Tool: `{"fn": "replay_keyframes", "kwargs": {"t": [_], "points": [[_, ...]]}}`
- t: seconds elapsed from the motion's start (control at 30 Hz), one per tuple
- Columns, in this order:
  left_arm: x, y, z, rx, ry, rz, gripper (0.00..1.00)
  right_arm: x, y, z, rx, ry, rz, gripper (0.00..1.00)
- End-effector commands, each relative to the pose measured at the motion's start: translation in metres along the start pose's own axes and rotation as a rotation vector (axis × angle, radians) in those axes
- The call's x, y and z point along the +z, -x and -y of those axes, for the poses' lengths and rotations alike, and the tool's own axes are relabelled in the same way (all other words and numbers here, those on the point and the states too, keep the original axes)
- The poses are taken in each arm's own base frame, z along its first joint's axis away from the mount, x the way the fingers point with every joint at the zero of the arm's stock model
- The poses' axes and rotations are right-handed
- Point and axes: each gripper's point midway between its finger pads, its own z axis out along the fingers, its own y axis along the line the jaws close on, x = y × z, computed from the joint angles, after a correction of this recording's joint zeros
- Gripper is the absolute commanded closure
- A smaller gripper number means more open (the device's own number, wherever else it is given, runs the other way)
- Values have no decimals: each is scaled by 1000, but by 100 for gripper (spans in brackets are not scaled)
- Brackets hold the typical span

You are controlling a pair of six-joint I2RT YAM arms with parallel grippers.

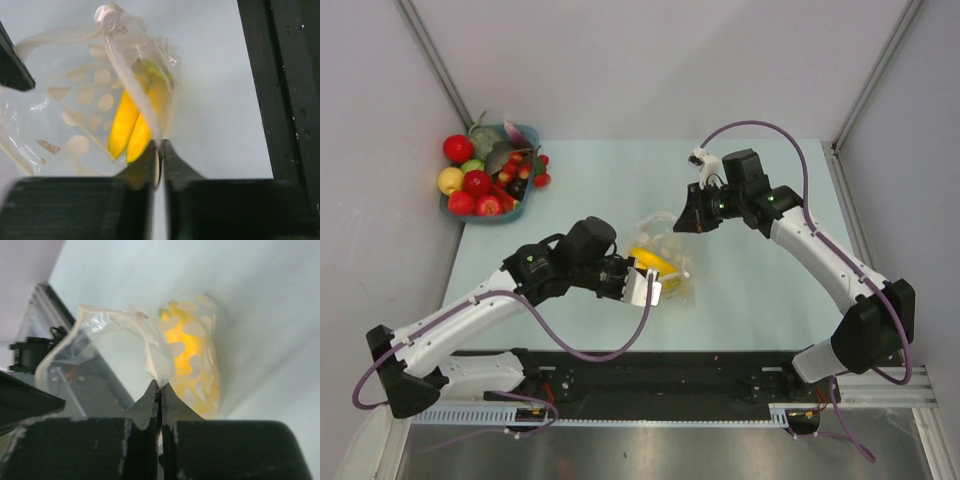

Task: Place the food in the zip-top bag and seal the zipper
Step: Adjust the zipper on the food storage bag, then pick up the fake fruit from the bin.

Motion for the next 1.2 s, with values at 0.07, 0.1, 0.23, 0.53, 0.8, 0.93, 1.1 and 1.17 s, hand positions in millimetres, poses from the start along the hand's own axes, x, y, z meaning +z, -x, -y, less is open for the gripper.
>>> {"fn": "replay_keyframes", "kwargs": {"t": [0.07,0.1,0.23,0.53,0.8,0.93,1.1,1.17], "points": [[-2,15,-10,-204,-10,37,45,7,-30,11,-152,-116,-56,100],[-6,13,-23,-279,26,59,36,9,-28,10,-146,-113,-39,100],[-44,13,-66,-520,178,205,8,6,-20,18,-115,-131,-9,100],[-173,-130,-160,-885,871,70,0,2,-6,16,-97,-117,33,100],[-261,-291,-172,-1280,1257,-133,1,6,-5,18,-90,-118,31,100],[-279,-337,-164,-1313,1335,-256,2,7,-5,18,-91,-121,29,100],[-296,-390,-151,-1349,1403,-417,5,9,-2,18,-89,-119,32,100],[-302,-408,-153,-1330,1416,-449,5,9,-1,17,-92,-112,36,100]]}}
